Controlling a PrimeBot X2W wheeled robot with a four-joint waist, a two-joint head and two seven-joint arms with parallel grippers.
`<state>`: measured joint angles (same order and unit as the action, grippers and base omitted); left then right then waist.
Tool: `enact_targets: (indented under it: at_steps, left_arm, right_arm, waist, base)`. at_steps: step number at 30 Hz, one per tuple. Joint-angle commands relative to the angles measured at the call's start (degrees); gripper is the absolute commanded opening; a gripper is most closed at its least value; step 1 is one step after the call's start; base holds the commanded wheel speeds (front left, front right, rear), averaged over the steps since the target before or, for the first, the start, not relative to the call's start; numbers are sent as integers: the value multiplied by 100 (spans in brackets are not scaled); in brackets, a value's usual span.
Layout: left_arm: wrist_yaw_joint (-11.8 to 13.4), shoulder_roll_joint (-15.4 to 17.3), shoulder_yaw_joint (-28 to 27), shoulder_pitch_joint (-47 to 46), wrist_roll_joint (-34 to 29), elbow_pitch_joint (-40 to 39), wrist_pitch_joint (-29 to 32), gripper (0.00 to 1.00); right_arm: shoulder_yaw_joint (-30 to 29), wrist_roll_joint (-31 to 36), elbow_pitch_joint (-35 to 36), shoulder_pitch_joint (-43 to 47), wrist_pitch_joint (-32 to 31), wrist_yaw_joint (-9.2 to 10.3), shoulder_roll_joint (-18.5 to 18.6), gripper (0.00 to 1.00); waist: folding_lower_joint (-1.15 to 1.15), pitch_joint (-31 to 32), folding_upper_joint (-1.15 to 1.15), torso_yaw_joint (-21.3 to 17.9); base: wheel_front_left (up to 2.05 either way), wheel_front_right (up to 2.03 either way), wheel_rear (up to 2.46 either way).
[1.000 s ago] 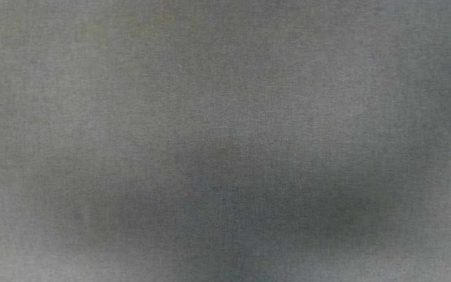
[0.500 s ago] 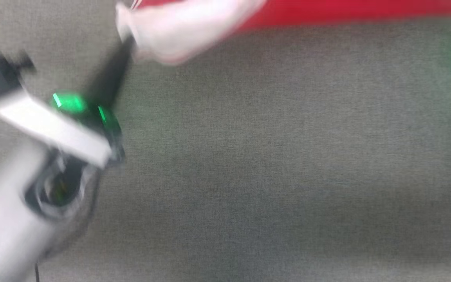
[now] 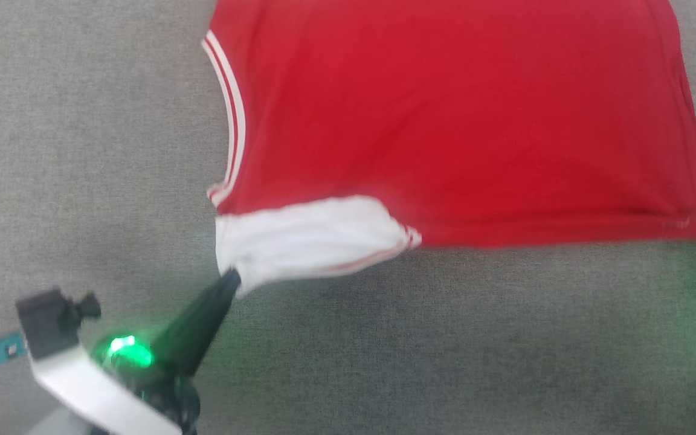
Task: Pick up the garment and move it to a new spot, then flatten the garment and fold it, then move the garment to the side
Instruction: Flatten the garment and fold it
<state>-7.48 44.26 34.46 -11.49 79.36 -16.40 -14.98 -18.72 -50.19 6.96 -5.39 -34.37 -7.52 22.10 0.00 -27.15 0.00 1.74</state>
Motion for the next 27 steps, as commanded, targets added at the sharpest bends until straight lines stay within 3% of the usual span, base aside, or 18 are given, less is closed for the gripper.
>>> enact_targets:
  at_steps: [1, 7, 12, 18, 27]
  left_arm:
    - [4, 22, -70, 195, -42, -117, -25, 0]
    - [4, 140, -381, 921, -258, -691, -26, 0]
    - [4, 167, -464, 485, -336, -801, -26, 0]
    - [4, 223, -217, -961, -54, -298, 81, 0]
    - [4, -124, 169, -2784, 415, 1277, 347, 0]
  right_arm:
    - [-84, -20, 153, 171, -70, 6, -106, 0]
    - [-488, -10, 975, 844, -428, 4, -595, 0]
    - [-671, 65, 1094, 456, -527, 3, -721, 0]
    - [-451, 209, 507, -809, -579, 4, -483, 0]
    - [131, 471, -633, -2237, -391, 3, -278, 0]
  waist:
    - [0, 5, 0, 3]
    - [0, -23, 0, 0]
    - [0, -76, 0, -20]
    - [0, -205, 0, -117]
    - [0, -574, 0, -183]
  base:
    - [0, 0, 0]
    - [0, 0, 0]
    - [0, 0, 0]
    - [0, 0, 0]
    - [0, 0, 0]
